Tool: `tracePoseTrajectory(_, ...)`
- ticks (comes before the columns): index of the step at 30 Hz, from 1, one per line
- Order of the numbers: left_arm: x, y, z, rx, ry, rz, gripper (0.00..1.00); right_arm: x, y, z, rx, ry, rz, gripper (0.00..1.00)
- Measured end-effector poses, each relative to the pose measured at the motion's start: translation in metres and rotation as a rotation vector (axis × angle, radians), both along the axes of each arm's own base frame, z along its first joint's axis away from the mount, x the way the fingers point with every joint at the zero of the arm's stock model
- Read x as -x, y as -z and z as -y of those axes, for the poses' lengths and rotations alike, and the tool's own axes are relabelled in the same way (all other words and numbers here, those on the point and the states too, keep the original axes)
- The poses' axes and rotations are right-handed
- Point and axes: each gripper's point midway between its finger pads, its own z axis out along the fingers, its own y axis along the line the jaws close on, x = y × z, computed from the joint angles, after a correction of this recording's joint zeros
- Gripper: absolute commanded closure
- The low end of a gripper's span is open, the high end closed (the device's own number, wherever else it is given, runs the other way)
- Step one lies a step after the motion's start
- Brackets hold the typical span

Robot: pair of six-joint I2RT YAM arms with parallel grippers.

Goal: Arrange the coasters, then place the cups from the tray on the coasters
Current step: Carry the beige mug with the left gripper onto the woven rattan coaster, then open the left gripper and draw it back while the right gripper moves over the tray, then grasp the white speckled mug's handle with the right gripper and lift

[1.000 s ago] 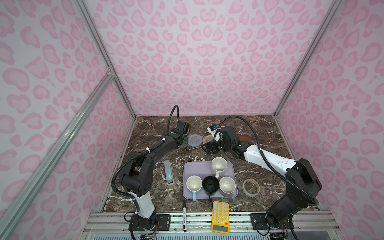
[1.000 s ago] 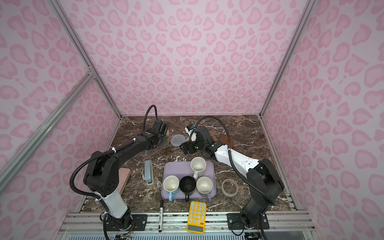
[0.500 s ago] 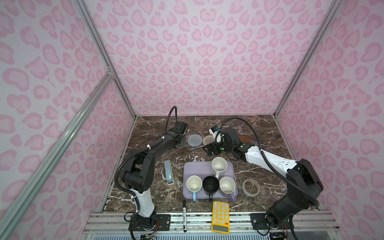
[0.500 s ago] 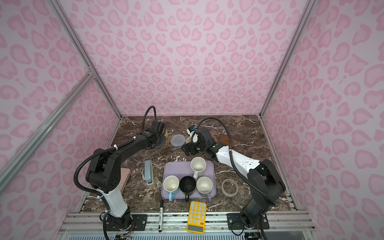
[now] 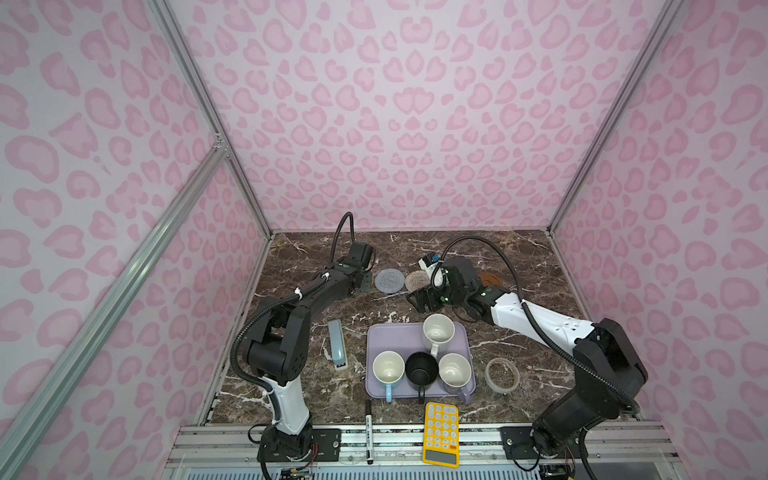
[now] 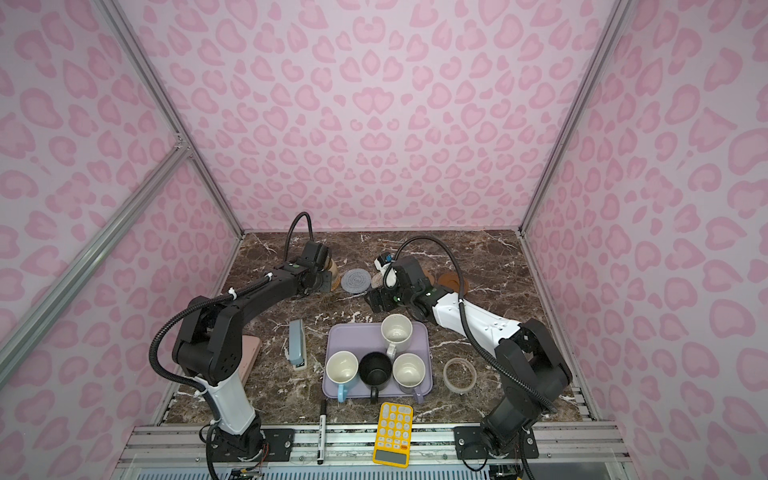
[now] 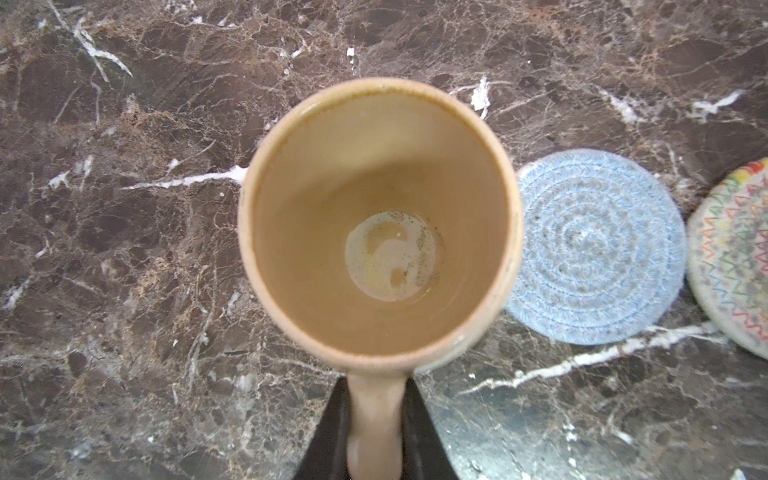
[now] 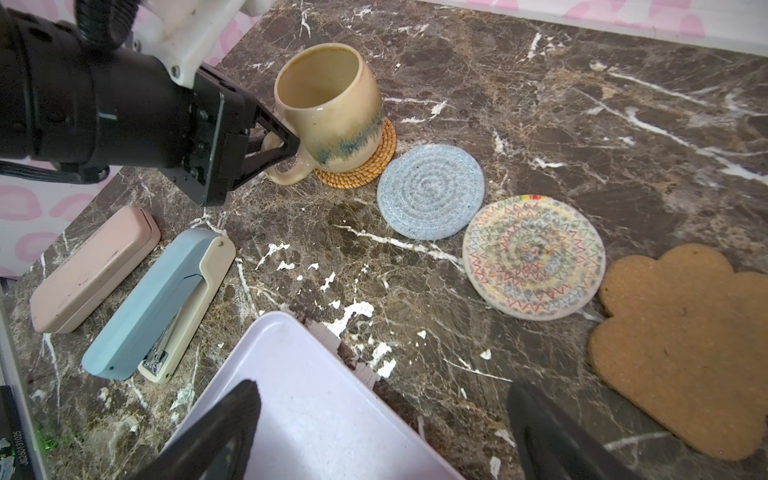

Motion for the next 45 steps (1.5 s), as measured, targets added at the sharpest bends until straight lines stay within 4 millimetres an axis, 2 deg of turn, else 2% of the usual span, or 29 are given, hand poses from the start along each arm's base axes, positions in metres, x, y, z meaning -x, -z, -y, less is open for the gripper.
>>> tracePoseTrajectory(11, 0.002, 0.001, -0.003, 0.036, -0.031, 0.005, 0.84, 0.001, 0.0, 0.001, 0.001, 0.0, 0.0, 0.05)
tracePoseTrajectory(16, 0.004, 0.001, -0.003, 0.049, -0.037, 0.004, 0.69, 0.001, 0.0, 0.001, 0.0, 0.0, 0.0, 0.05)
tracePoseTrajectory(19, 0.003, 0.001, -0.003, 0.057, -0.047, 0.007, 0.53, 0.002, -0.001, 0.001, 0.001, 0.0, -0.001, 0.05)
tracePoseTrajectory(23, 0.004, 0.001, -0.005, 0.06, -0.056, 0.012, 0.46, 0.001, -0.001, 0.003, 0.005, 0.006, 0.002, 0.05)
tracePoseTrajectory(28, 0.004, -0.009, -0.005, 0.078, -0.068, 0.034, 0.35, 0.004, -0.002, 0.005, 0.011, 0.007, -0.005, 0.05)
tracePoseTrajectory(31, 0.008, -0.02, -0.007, 0.098, -0.083, 0.056, 0.17, 0.006, -0.005, 0.01, 0.03, 0.025, 0.0, 0.04)
tracePoseTrajectory(32, 0.01, -0.026, -0.008, 0.11, -0.091, 0.067, 0.06, 0.007, -0.006, 0.012, 0.039, 0.034, 0.001, 0.03)
tracePoseTrajectory(33, 0.013, -0.032, -0.009, 0.12, -0.097, 0.079, 0.03, 0.009, -0.007, 0.013, 0.051, 0.041, 0.001, 0.02)
tracePoseTrajectory(38, 0.029, -0.073, -0.014, 0.189, -0.132, 0.156, 0.04, 0.019, -0.022, 0.026, 0.097, 0.104, 0.005, 0.01)
tracePoseTrajectory(45, 0.068, -0.126, -0.011, 0.359, -0.118, 0.24, 0.04, 0.043, -0.047, 0.066, 0.131, 0.266, -0.003, 0.01)
